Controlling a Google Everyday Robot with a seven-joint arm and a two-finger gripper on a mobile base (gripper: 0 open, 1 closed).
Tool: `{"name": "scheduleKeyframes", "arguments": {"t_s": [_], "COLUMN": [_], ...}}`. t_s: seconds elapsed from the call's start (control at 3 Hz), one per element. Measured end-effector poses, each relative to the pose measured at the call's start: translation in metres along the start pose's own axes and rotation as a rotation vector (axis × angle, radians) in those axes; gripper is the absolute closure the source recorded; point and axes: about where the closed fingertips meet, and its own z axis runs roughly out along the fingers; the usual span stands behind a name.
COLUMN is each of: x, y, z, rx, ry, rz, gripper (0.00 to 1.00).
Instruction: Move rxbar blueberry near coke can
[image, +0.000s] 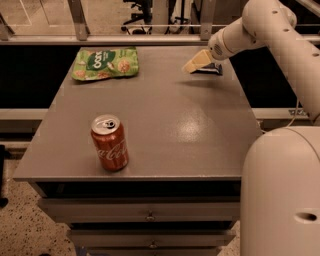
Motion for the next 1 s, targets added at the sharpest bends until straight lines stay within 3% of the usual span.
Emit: {"name": "scheduleKeyframes", "arguments": {"t_s": [0.67, 1.0], "x": [0.024, 0.031], "y": [-0.019, -0.022], "z": [0.011, 0.014], "rx": [0.045, 0.046], "ry": [0.103, 0.123], "rz": [0.075, 0.093], "gripper": [0.00, 0.15]}}
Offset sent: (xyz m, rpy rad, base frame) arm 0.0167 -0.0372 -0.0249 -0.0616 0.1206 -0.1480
